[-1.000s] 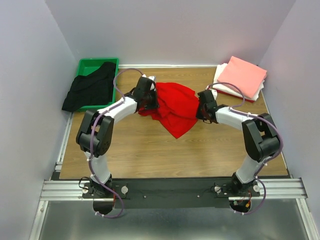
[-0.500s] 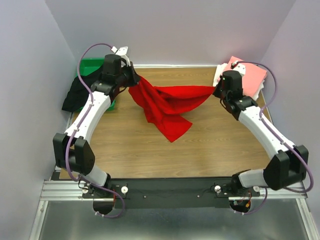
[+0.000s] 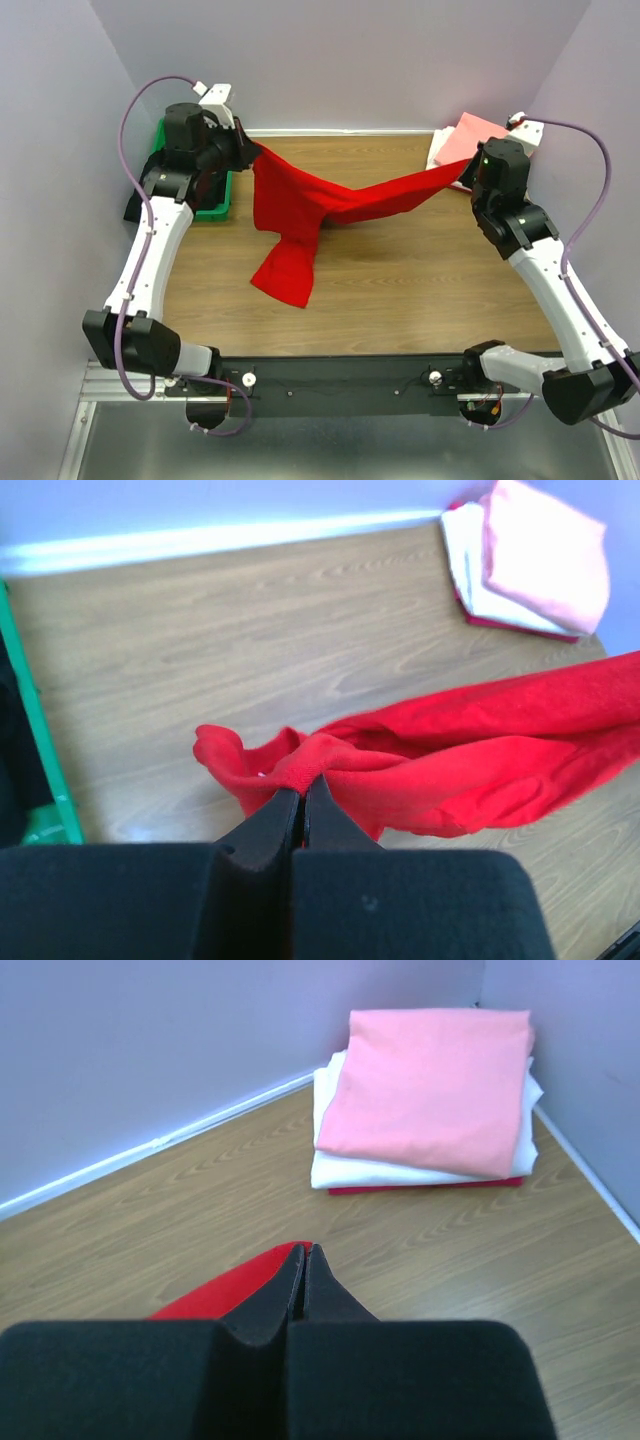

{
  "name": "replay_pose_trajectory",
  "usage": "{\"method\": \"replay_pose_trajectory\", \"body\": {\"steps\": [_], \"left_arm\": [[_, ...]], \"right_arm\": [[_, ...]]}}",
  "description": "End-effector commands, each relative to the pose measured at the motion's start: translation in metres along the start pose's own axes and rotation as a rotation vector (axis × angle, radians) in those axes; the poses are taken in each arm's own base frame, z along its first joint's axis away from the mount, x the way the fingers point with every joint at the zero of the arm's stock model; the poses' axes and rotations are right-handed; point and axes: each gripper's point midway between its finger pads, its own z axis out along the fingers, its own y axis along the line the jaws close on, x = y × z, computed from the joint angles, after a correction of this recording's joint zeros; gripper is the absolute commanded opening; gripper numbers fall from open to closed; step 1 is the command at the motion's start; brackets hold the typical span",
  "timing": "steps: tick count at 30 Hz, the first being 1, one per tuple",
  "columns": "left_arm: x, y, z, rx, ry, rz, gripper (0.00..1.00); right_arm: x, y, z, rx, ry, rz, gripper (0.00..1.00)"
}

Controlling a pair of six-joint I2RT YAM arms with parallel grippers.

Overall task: Fold and stack the t-shirts
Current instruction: Flatten the tshirt out

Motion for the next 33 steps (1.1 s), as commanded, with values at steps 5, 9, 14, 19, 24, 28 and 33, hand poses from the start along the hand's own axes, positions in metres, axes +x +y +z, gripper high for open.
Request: {"method": "replay_pose_trajectory", "body": {"steps": [5,9,14,19,24,28,33], "left_arm": [[0.007,-0.013,0.019,0.17,0.047,0.014,0.0],[0.054,0.026,0.06,0.062,0.158,-0.086,0.57],[0.105,0.072,0.077,-0.111,0.212,-0.098,0.79],[0.159,0.099,0.065,-0.227,0.294,-0.085,0.72],[0.193,0.105,0.041,-0.285,0.33,-0.092,0.63],[0.229,0.109,0.031,-0.302,0.388,-0.124,0.62],[0.258,0.115,0.03,-0.317,0.457,-0.146,0.62]], "right_arm": [[0.039,-0.017,0.008,0.07,0.087,-0.032,0.0],[0.088,-0.009,0.018,0.047,0.206,0.023,0.0],[0.136,-0.005,0.019,0.028,0.331,0.078,0.0],[0.151,-0.01,0.02,0.046,0.361,0.068,0.0],[0.158,-0.016,0.021,0.072,0.371,0.069,0.0],[0.164,-0.015,0.023,0.072,0.39,0.082,0.0],[0.163,-0.017,0.022,0.075,0.385,0.079,0.0]]}}
